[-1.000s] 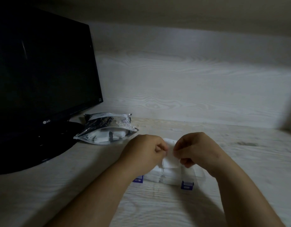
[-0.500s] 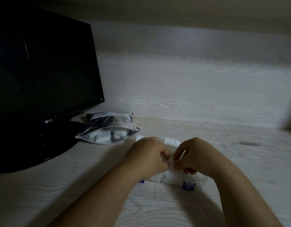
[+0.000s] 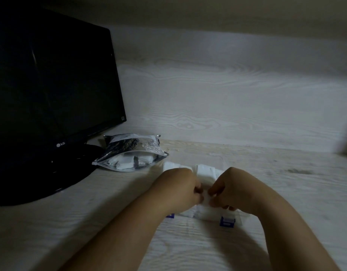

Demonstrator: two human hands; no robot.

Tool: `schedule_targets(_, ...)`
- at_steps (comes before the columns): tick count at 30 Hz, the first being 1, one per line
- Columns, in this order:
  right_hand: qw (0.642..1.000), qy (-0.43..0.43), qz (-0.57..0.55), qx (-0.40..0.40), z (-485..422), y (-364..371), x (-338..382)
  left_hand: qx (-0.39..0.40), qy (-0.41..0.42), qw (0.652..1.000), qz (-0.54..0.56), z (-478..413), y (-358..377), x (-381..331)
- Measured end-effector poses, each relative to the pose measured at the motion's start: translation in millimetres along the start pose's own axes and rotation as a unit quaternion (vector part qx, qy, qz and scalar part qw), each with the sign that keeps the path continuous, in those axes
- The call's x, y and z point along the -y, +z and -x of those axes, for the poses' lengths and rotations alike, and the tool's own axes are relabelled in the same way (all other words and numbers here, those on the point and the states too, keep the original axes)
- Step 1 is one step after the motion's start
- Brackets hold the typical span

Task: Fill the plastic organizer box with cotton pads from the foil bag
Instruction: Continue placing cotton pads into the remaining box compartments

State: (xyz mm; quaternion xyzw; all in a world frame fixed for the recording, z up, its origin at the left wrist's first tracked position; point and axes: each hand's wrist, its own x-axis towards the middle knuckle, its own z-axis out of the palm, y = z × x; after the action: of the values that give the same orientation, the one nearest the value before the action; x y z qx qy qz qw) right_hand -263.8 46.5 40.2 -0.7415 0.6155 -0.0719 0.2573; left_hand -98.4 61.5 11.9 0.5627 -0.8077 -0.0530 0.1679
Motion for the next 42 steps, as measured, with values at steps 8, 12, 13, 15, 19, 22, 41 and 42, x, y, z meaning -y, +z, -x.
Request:
schedule_targets(8,0.996,-0.040,0.032,-0.079,-1.4,-0.9,3.0,-0.039,0.006,0.999,0.027,0.1,-0.3,10.1)
schedule_targets(12,0.993,-0.058,0.023,-0.103,-0.7,-0.4,-0.7,-0.089,-0.003,0.983,0.160,4.4,-4.3,13.8)
schedule_targets(13,0.990,-0.067,0.013,-0.121,-0.4,-0.4,-0.8,-0.109,-0.010,0.977,0.183,5.1,-6.6,16.1)
schedule_targets(15,0.985,-0.078,-0.009,-0.154,0.9,-0.3,-1.2,-0.146,-0.029,0.967,0.208,4.3,-10.3,24.8)
schedule_targets(19,0.979,-0.084,-0.036,-0.180,3.3,1.2,1.7,-0.210,-0.118,0.955,0.173,1.8,-14.5,48.9)
schedule_targets(22,0.978,-0.088,-0.046,-0.186,3.0,3.3,2.8,-0.178,-0.226,0.955,0.067,4.6,-16.6,69.4)
schedule_targets(41,0.981,-0.102,-0.030,-0.164,-0.3,10.1,2.5,-0.033,-0.362,0.931,-0.037,11.4,-7.5,88.7)
schedule_targets(42,0.981,-0.103,-0.028,-0.164,-0.3,10.2,2.4,-0.031,-0.361,0.931,-0.038,11.4,-7.3,89.1)
